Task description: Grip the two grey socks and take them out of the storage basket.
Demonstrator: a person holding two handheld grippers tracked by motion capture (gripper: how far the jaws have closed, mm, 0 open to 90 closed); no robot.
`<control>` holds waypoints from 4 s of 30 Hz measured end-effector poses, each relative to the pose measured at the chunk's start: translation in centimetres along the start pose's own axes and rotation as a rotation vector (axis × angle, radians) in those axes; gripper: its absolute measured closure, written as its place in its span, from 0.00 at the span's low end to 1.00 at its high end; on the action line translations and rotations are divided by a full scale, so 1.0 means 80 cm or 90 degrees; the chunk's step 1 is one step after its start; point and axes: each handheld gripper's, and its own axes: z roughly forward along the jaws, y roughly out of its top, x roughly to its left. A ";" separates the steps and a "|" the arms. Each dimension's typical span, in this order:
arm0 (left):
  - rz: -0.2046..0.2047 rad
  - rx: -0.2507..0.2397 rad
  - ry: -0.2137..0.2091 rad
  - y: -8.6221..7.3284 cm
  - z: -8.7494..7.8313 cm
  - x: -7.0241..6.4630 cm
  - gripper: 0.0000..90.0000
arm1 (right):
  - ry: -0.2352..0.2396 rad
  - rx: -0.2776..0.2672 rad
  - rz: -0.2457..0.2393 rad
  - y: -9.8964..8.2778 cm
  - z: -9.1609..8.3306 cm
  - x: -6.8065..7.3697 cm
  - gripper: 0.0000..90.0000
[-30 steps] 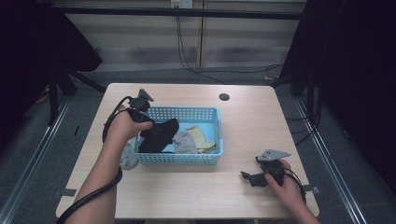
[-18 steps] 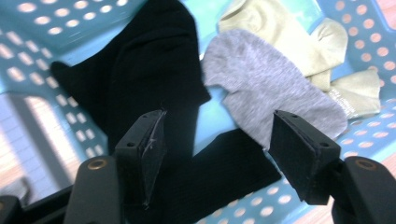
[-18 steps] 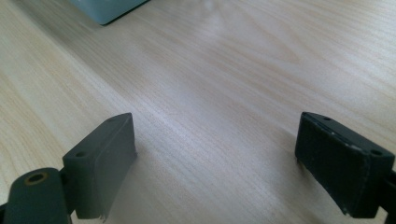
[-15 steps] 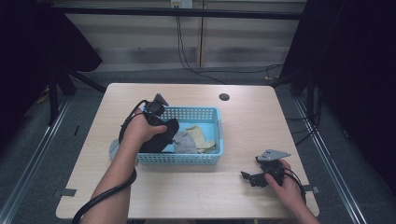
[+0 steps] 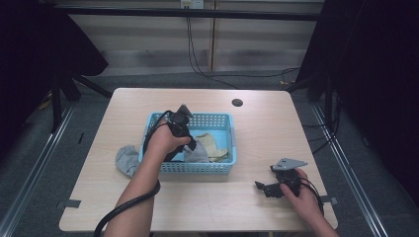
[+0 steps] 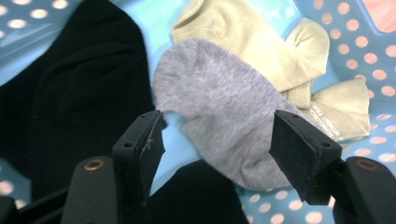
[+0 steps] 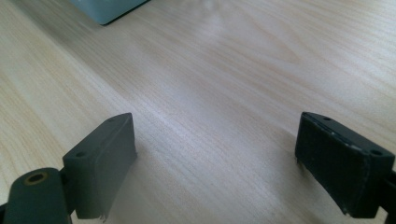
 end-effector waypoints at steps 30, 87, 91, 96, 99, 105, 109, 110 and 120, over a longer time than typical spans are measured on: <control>-0.021 0.036 -0.025 -0.003 0.058 -0.002 0.43 | 0.000 -0.001 -0.002 0.000 0.000 0.000 0.13; -0.026 0.042 -0.018 0.010 -0.036 0.017 0.96 | 0.000 -0.001 -0.001 0.000 0.000 0.000 0.13; -0.025 0.045 -0.014 0.014 -0.046 0.016 0.95 | 0.001 0.000 -0.001 0.000 0.000 0.000 0.13; -0.027 0.042 -0.009 0.017 -0.057 0.017 0.95 | 0.000 0.000 -0.001 0.000 0.000 0.000 0.13; -0.027 0.042 -0.005 0.018 -0.063 0.019 0.95 | 0.000 0.000 -0.002 0.000 0.000 0.000 0.13; -0.032 0.043 -0.003 0.018 -0.078 0.025 0.95 | 0.000 0.001 -0.002 0.000 0.000 0.000 0.13; -0.033 0.038 0.004 0.018 -0.088 0.028 0.95 | 0.000 0.001 -0.002 0.000 0.000 0.000 0.13; -0.035 0.039 0.003 0.018 -0.090 0.028 0.95 | 0.000 0.001 0.000 0.000 0.000 0.000 0.13; -0.038 0.050 0.007 0.018 -0.107 0.031 0.95 | 0.001 -0.002 -0.004 0.000 0.000 -0.001 0.13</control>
